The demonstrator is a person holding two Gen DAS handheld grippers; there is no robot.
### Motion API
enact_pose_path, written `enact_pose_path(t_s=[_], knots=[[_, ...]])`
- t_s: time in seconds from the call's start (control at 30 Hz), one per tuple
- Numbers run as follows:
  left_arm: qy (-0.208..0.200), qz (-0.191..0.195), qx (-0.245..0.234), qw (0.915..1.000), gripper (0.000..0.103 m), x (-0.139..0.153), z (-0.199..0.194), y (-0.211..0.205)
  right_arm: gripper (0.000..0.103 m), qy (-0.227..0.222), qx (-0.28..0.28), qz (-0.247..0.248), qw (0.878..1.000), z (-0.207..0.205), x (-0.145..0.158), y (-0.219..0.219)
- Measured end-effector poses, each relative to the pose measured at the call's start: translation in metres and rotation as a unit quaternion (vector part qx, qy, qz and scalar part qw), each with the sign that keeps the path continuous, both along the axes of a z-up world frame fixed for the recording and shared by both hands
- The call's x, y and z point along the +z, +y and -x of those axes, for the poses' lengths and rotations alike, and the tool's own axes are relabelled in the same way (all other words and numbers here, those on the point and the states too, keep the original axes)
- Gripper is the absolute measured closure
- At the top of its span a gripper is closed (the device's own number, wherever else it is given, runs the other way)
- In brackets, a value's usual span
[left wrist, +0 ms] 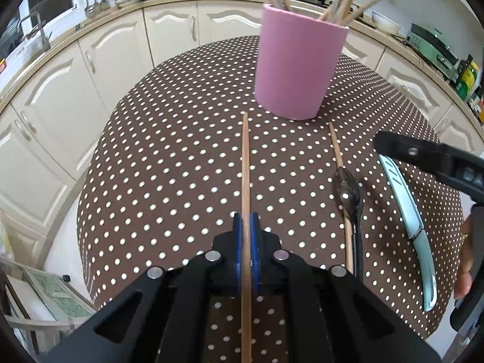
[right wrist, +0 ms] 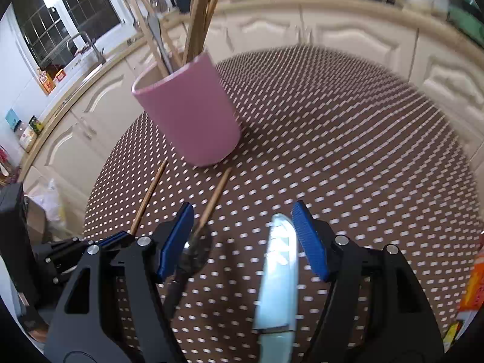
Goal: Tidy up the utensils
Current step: 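Close left gripper on a chopstick while right gripper grasps another chopstick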
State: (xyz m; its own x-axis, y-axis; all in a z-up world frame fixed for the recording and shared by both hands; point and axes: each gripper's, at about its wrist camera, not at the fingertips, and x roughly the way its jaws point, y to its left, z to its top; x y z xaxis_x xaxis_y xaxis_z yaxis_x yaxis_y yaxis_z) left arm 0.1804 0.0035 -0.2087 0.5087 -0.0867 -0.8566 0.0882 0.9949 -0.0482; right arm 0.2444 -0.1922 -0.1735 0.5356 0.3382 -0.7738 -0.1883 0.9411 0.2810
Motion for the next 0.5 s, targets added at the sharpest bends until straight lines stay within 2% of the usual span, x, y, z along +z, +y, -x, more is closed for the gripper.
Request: enact_pose_path(t_s=[0.17, 0.27, 0.33, 0.43, 0.5], knots=[[0.004, 0.013, 0.016, 0.9998, 0.097, -0.002, -0.002, 0.017, 0.061, 0.049, 0.031, 0.017, 0.998, -0.019, -0.006, 0.026], [0.009, 0.029, 0.025, 0.9992, 0.097, -0.001, -0.005, 0.022, 0.067, 0.075, 0.046, 0.033, 0.996, -0.028, -0.01, 0.042], [0.011, 0.028, 0.026, 0.9992, 0.097, -0.002, -0.01, 0.025, 0.068, 0.092, 0.048, 0.041, 0.994, -0.035, -0.014, 0.048], [0.016, 0.027, 0.02, 0.9993, 0.096, -0.003, -0.019, 0.027, 0.069, 0.096, 0.048, 0.061, 0.992, -0.042, -0.013, 0.055], [0.022, 0.027, 0.021, 0.9992, 0.096, -0.003, -0.025, 0.028, 0.074, 0.102, 0.056, 0.065, 0.991, -0.046, -0.013, 0.062]])
